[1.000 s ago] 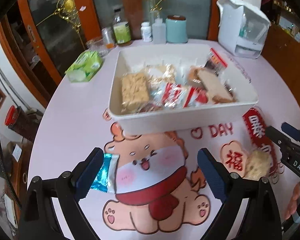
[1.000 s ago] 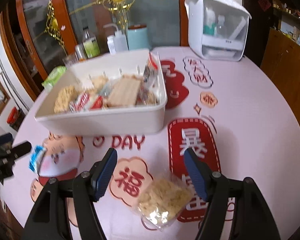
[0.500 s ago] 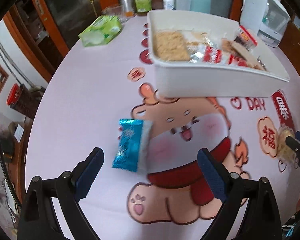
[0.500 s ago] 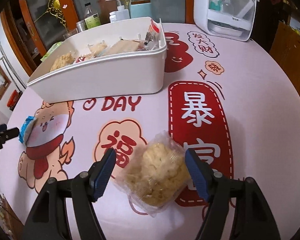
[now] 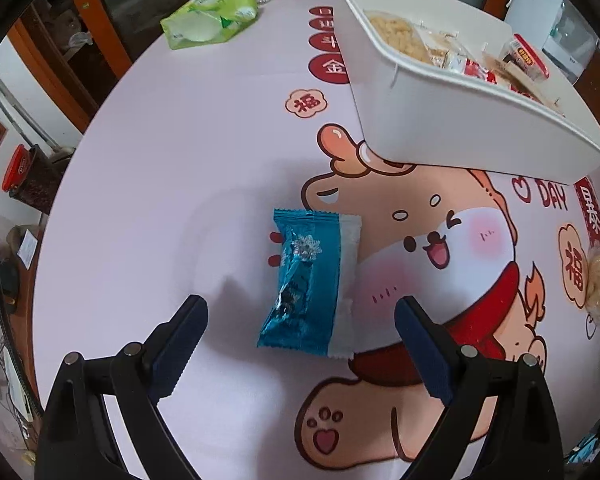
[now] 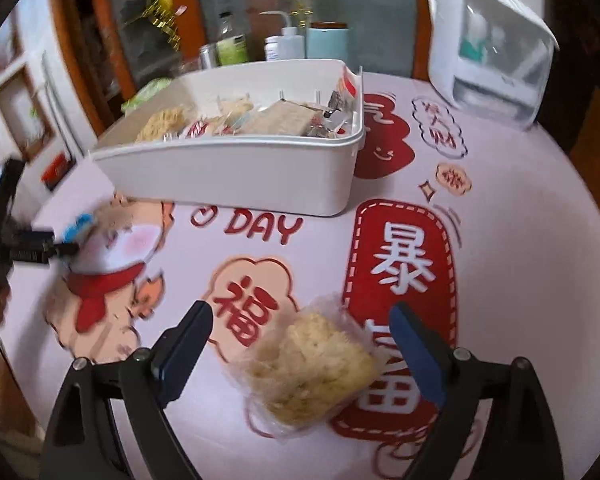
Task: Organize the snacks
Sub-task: 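Grasp blue foil pack with left tool while right tool grasps clear crumbly cracker bag, then carry both packs over the white tray and open both tools to release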
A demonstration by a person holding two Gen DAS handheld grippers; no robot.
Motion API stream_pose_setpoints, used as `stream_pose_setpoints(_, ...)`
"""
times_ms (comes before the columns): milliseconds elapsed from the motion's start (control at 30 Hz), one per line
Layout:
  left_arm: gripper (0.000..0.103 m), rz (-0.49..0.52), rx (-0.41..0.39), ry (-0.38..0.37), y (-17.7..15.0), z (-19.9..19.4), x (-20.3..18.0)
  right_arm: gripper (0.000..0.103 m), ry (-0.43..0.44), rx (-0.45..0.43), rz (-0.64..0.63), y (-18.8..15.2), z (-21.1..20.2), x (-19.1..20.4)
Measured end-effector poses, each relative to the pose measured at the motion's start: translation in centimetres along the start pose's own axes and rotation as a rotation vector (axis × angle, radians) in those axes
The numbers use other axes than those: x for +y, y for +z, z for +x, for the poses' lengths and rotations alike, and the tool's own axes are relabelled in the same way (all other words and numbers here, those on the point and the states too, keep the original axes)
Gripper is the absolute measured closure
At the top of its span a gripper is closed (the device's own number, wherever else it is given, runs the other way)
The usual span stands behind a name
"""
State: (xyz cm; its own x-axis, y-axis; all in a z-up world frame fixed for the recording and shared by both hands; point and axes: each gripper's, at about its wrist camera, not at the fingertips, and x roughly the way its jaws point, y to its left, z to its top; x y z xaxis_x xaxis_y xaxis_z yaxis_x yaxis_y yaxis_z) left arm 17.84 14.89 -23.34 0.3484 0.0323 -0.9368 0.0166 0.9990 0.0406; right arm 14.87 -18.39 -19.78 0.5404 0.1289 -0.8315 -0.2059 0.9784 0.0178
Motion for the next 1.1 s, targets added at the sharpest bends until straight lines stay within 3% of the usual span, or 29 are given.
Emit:
stream_pose_setpoints(267,0.009,-0.003,0.010,-0.017,1.0,1.2,0.1,0.012,-0.018,0.117,0.220,-1.4,1.6,-1.7)
stream_pose_setpoints(700,0.009,-0.026,0.028,-0.025,1.4,2.3,0.8,0.013,-0.028,0.173,0.280,-2.6,2.9,-1.5)
stream_pose_setpoints(733,0.009,-0.026,0.028,-0.025,1.4,2.3,0.7,0.014,-0.031,0.174,0.282,-2.7,2.9,-1.5)
stream_pose_setpoints(833,0.010,-0.021,0.027,-0.029,1.5,2.3,0.7,0.033,-0.018,0.161,0.268,-2.6,2.5,-1.1)
stream_pose_setpoints(900,0.019,-0.014,0.011,-0.031,1.5,2.1,0.5,0.034,-0.030,0.161,0.264,-2.5,2.5,-0.9)
stream_pose_setpoints(1000,0.044,0.011,-0.014,-0.041,1.4,1.5,-0.2,0.040,-0.021,0.159,0.282,-2.6,2.3,-1.1)
stream_pose_setpoints(1067,0.068,0.024,-0.028,-0.048,1.3,1.2,-0.6,0.049,-0.017,0.153,0.275,-2.4,2.1,-1.0)
stream_pose_setpoints(1100,0.069,0.026,-0.025,-0.052,1.3,1.1,-0.8,0.049,-0.017,0.154,0.267,-2.3,2.1,-0.9)
